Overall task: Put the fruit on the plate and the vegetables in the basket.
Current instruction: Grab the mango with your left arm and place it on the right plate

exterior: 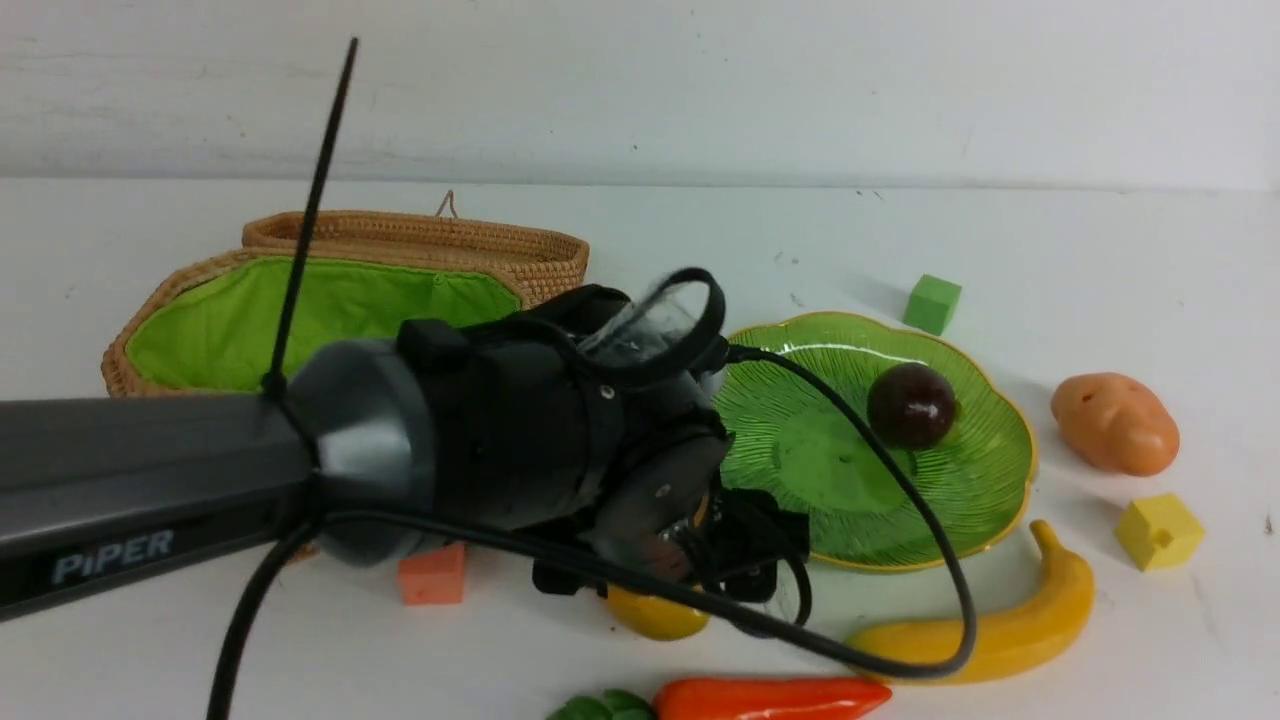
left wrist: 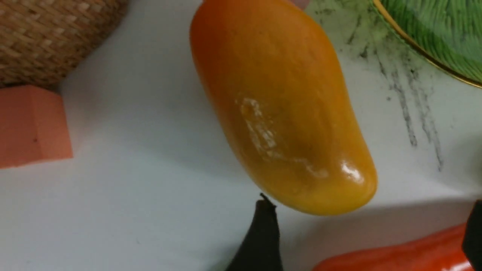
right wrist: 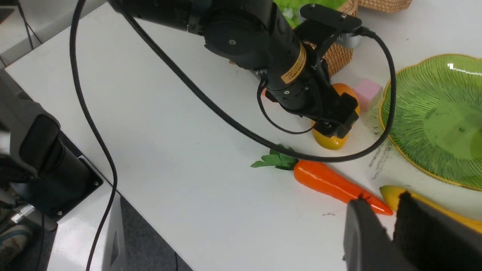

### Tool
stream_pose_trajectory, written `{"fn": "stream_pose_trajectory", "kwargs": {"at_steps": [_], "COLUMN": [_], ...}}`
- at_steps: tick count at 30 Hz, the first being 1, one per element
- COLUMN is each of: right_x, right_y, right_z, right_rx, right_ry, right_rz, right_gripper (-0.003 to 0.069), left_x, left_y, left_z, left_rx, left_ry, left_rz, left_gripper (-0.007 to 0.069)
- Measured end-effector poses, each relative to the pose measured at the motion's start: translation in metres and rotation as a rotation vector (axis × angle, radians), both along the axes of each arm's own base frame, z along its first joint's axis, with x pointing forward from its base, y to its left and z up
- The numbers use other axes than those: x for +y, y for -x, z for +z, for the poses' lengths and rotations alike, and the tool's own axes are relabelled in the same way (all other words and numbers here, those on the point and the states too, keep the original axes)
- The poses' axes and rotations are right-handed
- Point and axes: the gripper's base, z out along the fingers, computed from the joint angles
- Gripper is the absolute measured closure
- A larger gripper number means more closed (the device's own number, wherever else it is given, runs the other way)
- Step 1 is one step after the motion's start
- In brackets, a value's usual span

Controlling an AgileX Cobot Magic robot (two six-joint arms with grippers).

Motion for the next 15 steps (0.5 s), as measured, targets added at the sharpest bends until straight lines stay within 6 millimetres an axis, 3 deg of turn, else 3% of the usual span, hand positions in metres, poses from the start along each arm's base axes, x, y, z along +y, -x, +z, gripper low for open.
{"fn": "stream_pose_trajectory", "kwargs": {"at_steps": [15], "right_x": [0.000], "right_y": [0.000], "right_z": [-0.001], "right_rx": [0.005], "right_ry": [0.007], "right_rz": [0.003], "right_gripper": [0.0510], "left_x": [0.010], "left_y": [-0.030], "left_z": [-0.024], "left_rx": [-0.025], "left_ry": [-0.011], "left_rz": [0.057], "left_gripper": [-0.0001]}}
